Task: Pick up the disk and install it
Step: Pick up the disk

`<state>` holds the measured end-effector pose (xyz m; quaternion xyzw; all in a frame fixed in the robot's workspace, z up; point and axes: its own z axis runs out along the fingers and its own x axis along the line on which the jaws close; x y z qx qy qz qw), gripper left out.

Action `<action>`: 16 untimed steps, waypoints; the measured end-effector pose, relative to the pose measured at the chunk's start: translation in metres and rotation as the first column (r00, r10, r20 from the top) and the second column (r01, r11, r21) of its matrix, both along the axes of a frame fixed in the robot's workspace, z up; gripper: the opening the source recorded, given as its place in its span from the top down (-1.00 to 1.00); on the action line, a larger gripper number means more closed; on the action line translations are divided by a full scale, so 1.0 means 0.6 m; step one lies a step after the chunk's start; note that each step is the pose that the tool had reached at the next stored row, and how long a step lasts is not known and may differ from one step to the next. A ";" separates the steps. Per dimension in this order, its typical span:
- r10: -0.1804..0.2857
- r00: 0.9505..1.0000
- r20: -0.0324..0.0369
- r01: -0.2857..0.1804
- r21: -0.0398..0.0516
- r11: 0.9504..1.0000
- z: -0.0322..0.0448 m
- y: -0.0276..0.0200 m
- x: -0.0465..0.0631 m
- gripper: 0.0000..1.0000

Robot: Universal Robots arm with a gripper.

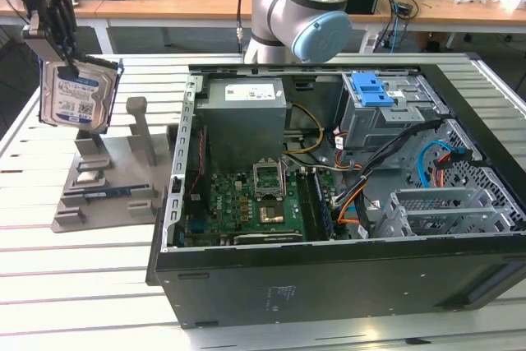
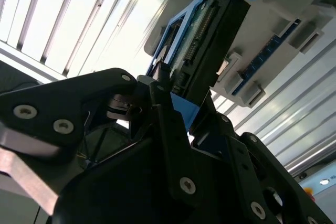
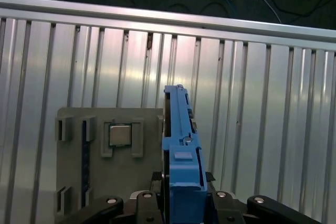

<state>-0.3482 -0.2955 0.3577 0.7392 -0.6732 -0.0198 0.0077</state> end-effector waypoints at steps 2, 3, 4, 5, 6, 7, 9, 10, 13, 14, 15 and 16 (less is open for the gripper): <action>0.000 1.000 0.000 0.000 0.000 1.000 0.008 0.0001 0.000 0.25; 0.000 1.000 0.000 0.000 0.000 1.000 0.011 0.0000 0.000 0.25; 0.000 1.000 0.000 0.000 0.000 1.000 0.014 0.0001 0.000 0.25; 0.000 1.000 0.000 0.000 0.000 1.000 0.017 0.0001 0.000 0.25; 0.000 1.000 0.000 0.000 0.000 1.000 0.020 0.0001 0.000 0.25; 0.000 1.000 0.000 0.000 0.000 1.000 0.024 0.0001 0.000 0.25; 0.000 1.000 0.000 0.000 0.000 1.000 0.041 0.0003 0.000 0.25; 0.000 1.000 0.000 0.000 0.000 1.000 0.045 0.0004 0.000 0.25; 0.000 1.000 0.000 0.000 0.000 1.000 0.054 0.0004 0.000 0.25; 0.000 1.000 0.000 0.000 0.000 1.000 0.058 0.0004 0.000 0.25; 0.000 1.000 0.000 0.000 0.000 1.000 0.065 0.0004 0.000 0.25; 0.000 1.000 0.000 0.000 0.000 1.000 0.069 0.0004 0.000 0.25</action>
